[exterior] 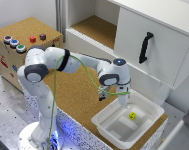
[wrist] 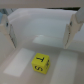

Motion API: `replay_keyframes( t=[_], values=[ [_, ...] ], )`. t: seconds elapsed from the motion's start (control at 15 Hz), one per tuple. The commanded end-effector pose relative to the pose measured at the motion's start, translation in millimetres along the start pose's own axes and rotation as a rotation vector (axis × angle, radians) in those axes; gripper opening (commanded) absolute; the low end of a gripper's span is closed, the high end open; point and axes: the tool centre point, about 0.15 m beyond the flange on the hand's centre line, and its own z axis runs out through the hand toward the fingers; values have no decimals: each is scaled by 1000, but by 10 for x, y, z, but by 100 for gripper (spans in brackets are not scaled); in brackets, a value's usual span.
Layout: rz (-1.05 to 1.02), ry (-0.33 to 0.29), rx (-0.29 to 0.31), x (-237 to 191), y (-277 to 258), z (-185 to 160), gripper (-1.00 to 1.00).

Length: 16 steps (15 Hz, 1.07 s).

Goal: Go towards the yellow block and lift it

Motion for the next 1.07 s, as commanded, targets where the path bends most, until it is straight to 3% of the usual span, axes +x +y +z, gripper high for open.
replay_keyframes(
  t=[0.0, 0.4, 0.6, 1.0],
  values=[
    [117, -86, -119, 206, -122, 511, 100],
    [238, -128, -154, 22, 55, 685, 100],
    [282, -169, -144, -83, 113, 814, 100],
    [239, -182, -133, 13, 38, 954, 100]
  ],
)
